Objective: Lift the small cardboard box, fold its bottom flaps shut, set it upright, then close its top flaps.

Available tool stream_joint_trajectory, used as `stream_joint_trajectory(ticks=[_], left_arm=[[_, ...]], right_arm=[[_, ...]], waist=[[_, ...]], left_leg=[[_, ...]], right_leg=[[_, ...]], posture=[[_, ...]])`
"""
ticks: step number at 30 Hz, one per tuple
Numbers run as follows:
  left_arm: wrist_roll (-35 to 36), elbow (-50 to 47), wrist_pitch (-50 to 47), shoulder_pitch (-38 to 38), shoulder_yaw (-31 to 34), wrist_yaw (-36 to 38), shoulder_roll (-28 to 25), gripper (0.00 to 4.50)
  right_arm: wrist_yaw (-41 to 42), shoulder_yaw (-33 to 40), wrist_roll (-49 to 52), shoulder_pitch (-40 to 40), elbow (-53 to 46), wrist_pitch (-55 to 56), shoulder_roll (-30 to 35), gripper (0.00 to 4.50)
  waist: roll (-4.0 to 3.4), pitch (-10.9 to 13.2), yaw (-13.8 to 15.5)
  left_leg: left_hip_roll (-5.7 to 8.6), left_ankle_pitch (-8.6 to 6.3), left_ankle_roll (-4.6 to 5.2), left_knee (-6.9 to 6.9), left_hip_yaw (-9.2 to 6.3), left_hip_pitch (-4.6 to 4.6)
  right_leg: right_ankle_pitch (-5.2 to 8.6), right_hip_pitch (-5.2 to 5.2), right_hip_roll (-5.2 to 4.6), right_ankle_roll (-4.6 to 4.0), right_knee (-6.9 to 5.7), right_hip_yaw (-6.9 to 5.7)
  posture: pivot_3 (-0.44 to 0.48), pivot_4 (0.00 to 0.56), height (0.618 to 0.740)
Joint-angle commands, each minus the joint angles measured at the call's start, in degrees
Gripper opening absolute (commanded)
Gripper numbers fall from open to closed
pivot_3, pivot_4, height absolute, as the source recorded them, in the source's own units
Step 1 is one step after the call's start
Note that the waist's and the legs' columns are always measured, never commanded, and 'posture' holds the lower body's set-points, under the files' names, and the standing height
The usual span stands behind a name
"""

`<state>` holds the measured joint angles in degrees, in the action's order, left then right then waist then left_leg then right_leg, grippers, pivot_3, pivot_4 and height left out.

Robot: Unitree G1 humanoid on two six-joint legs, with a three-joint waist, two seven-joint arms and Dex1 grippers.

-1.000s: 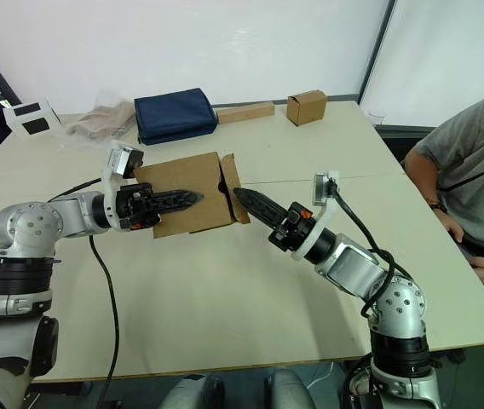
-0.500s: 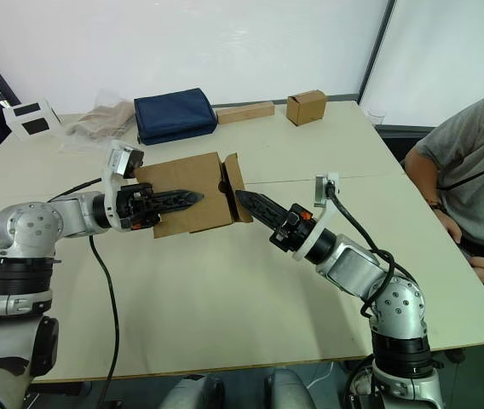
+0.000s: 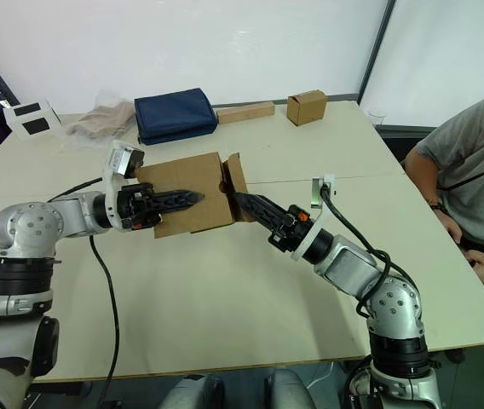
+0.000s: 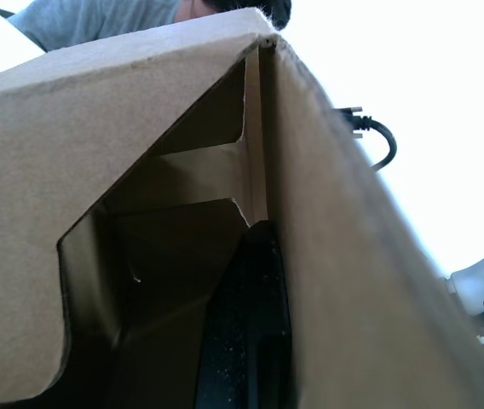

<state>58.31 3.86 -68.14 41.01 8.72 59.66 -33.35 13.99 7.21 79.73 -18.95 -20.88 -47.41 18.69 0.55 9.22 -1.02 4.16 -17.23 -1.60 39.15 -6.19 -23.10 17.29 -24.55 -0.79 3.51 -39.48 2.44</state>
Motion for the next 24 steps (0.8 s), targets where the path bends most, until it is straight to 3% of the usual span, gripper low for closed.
stream_joint_trajectory(ticks=[1, 24], left_arm=[[1.82, -1.67, 0.55, 0.66, 2.16, 0.09, 0.0, 0.0], [1.17, -1.33, 2.22, 0.86, 1.21, -0.39, 0.22, 0.0]], right_arm=[[0.72, 0.41, 0.06, -0.66, -0.91, 0.76, -0.27, 1.22], [-1.49, -0.98, -3.59, -2.89, -4.16, 0.84, -1.73, 1.22]], waist=[[0.0, 0.0, -0.01], [0.0, 0.0, 0.0]], left_leg=[[0.0, 0.0, 0.0, 0.0, 0.0, 0.0], [0.0, 0.04, -0.07, 0.0, 0.0, 0.0]], right_leg=[[0.0, 0.0, 0.0, 0.0, 0.0, 0.0], [0.0, 0.0, 0.0, 0.0, 0.0, 0.0]], posture=[[0.0, 0.15, 0.74], [0.0, 0.15, 0.74]])
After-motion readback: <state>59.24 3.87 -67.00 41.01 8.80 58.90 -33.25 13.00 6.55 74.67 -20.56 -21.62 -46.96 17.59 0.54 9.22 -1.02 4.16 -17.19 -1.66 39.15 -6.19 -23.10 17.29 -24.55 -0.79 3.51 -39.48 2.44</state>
